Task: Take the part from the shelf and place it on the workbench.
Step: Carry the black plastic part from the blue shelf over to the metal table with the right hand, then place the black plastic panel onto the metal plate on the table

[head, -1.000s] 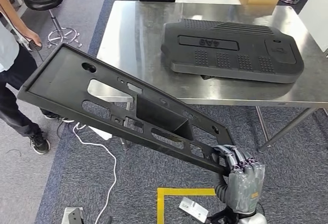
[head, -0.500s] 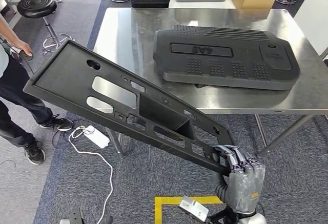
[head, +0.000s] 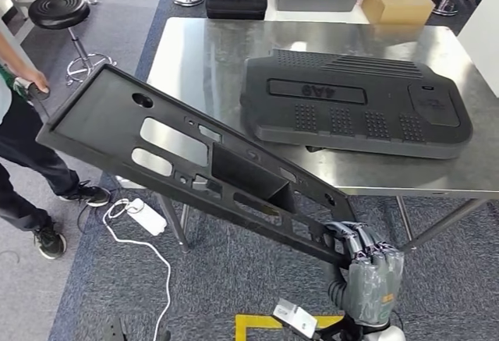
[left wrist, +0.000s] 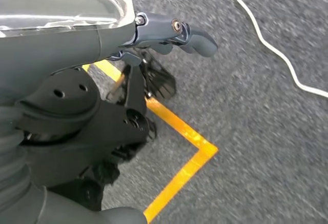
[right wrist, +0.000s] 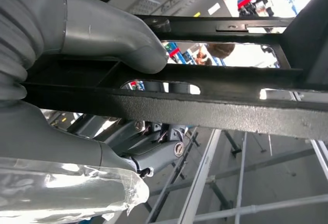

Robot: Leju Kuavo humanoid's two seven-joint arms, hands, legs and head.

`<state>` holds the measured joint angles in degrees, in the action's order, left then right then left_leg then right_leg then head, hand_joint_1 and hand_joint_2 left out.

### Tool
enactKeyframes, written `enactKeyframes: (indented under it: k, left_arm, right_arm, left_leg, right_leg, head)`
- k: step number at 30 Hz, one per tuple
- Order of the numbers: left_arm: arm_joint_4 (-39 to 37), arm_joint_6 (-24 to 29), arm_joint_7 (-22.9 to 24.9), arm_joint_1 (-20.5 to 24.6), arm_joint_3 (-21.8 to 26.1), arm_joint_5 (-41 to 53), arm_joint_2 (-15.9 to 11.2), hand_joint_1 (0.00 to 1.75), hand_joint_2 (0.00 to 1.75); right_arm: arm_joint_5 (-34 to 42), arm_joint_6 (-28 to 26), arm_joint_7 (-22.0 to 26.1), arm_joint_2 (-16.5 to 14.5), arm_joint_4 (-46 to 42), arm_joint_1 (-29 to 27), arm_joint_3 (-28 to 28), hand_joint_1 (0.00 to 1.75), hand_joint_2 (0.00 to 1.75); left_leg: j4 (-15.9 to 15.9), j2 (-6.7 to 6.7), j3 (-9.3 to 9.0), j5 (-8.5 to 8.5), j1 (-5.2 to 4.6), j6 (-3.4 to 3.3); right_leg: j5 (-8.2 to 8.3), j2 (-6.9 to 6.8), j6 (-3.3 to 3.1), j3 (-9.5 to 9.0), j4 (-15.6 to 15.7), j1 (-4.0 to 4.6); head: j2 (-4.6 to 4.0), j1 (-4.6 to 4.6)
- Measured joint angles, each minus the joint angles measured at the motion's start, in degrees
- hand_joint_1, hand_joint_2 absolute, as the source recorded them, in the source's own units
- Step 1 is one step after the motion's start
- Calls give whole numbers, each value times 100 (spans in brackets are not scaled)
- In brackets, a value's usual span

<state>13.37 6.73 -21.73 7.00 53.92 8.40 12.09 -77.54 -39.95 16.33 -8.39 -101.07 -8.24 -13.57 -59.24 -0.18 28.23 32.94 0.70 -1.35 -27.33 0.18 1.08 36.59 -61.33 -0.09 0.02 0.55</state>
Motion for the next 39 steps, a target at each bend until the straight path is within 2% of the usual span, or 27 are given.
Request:
enactKeyframes:
  k: [3,5,6,8,9,10,11,12,13,15,16,19,21,24,25,26,27,29,30,31,33,35,39]
  left_arm:
    - [-2,2,3,2,0,-2,-1,0,175]
    - [-2,2,1,7,0,-1,-3,0,175]
    - [-2,1,1,9,0,0,-4,0,175]
    - [-2,4,1,10,0,1,-5,0,175]
    - [-2,7,2,9,1,1,-6,0,175]
    - [-2,9,3,8,1,0,-7,0,175]
    - [-2,9,3,8,2,0,-7,0,175]
    - [-2,9,3,7,2,-1,-7,0,175]
    - [-2,10,3,3,2,-1,-8,0,175]
    - [-4,11,3,-3,2,8,-14,0,175]
    - [-5,11,2,-9,3,9,-17,0,175]
    - [-4,19,-2,-15,4,-17,-17,0,175]
    - [-4,20,-4,-2,4,-18,-13,0,175]
    - [-6,28,-3,2,4,-3,-11,0,175]
    - [-6,36,0,-1,4,0,-11,0,175]
    - [-6,50,13,-4,4,0,-10,0,175]
    - [-6,72,34,-5,4,-1,-9,0,175]
    - [-6,127,96,-5,4,-1,-4,0,175]
    - [-6,166,125,-2,4,0,-1,0,175]
    - [-6,202,151,0,4,1,1,0,175]
    - [-6,266,174,6,4,-1,0,0,175]
    - [-6,287,163,11,3,-2,-5,0,175]
    - [-6,295,134,27,2,-1,-7,0,175]
  right_arm:
    - [-17,1,2,3,-33,-19,20,175,175]
    - [-22,0,6,-1,-56,-11,38,175,175]
    - [-25,-1,7,-3,-67,-7,45,175,175]
    - [-32,-1,7,-4,-77,-8,63,175,175]
    - [-35,-1,7,-4,-78,-15,73,175,175]
    - [-37,-1,7,-4,-78,-23,83,175,175]
    - [-37,-1,9,-4,-78,-29,93,175,175]
    - [-37,-1,11,-4,-79,-34,103,175,175]
    - [-35,-1,14,-4,-80,-37,112,175,175]
    - [-31,1,21,-4,-82,-41,128,175,175]
    - [-29,1,25,-4,-84,-46,134,175,175]
    - [-33,0,45,-5,-105,-64,148,175,175]
    - [-33,-1,53,-3,-121,-54,152,175,175]
    - [-26,-1,55,1,-126,-61,161,175,175]
    - [-28,-1,55,2,-126,-71,167,175,175]
    - [-33,-1,55,3,-126,-78,174,175,175]
    - [-40,-1,55,3,-127,-79,180,175,175]
    - [-58,0,52,4,-129,-78,192,175,175]
    - [-67,0,48,4,-133,-79,202,175,175]
    - [-80,0,37,3,-142,-83,214,175,175]
    - [-109,1,13,2,-166,-89,246,175,175]
    - [-132,2,2,2,-188,-84,273,175,175]
    - [-139,-1,27,2,-239,-69,324,175,175]
  left_leg:
    - [23,-1,-79,41,-5,99]
    - [-192,-1,-30,100,-3,136]
    - [-447,-1,102,178,-1,152]
    - [-1120,-1,546,399,0,179]
    - [-1363,-1,763,484,-1,189]
    - [-1460,-1,919,499,-1,193]
    - [-1375,-1,989,407,-2,190]
    - [-1129,-1,985,195,-3,174]
    - [-802,-1,949,-112,-8,146]
    - [-320,4,887,-497,-47,91]
    - [-226,5,880,-563,-73,63]
    - [-138,-2,771,-539,-89,-24]
    - [-46,-5,631,-512,-51,-72]
    - [2,-3,481,-421,-32,-100]
    - [2,-6,431,-381,-30,-100]
    - [1,-11,371,-338,-30,-97]
    - [2,-17,303,-288,-30,-90]
    - [6,-25,173,-186,-33,-50]
    - [9,-28,136,-143,-34,-17]
    - [18,-28,111,-110,-36,20]
    - [8,-29,96,-83,-42,34]
    - [3,-27,84,-96,-49,6]
    - [76,-26,54,-102,-51,12]
  right_leg:
    - [-19,4,-127,-59,120,12]
    - [-57,10,-191,-173,175,-15]
    - [-80,13,-218,-231,196,-25]
    - [-150,15,-259,-312,205,-22]
    - [-191,21,-265,-353,205,-20]
    - [-238,30,-265,-407,205,-18]
    - [-291,41,-260,-477,205,-17]
    - [-352,49,-250,-561,205,-16]
    - [-416,55,-234,-640,208,-16]
    - [-522,65,-175,-744,209,-16]
    - [-555,72,-136,-775,213,-24]
    - [-556,72,-30,-813,143,-39]
    - [-609,55,29,-613,-249,-41]
    - [-958,35,90,37,-1178,-55]
    - [-1001,31,93,192,-1302,-56]
    - [-931,27,89,261,-1247,-55]
    - [-742,25,77,244,-1016,-52]
    - [-217,21,27,91,-327,-30]
    - [-59,21,-10,28,-74,-11]
    - [30,20,-47,-4,70,7]
    - [54,26,-69,-26,133,12]
    - [87,38,-58,-39,159,-1]
    - [45,53,-104,-37,160,3]
  head:
    - [0,14]
    - [0,20]
    - [0,25]
    - [0,31]
    - [0,31]
    - [0,31]
    - [0,32]
    - [0,32]
    - [0,32]
    - [0,19]
    - [0,12]
    - [0,7]
    - [0,-6]
    - [0,-19]
    - [0,-20]
    - [0,-20]
    - [0,-20]
    - [0,-17]
    - [0,-17]
    - [0,-13]
    - [0,-12]
    - [0,-9]
    - [0,-7]
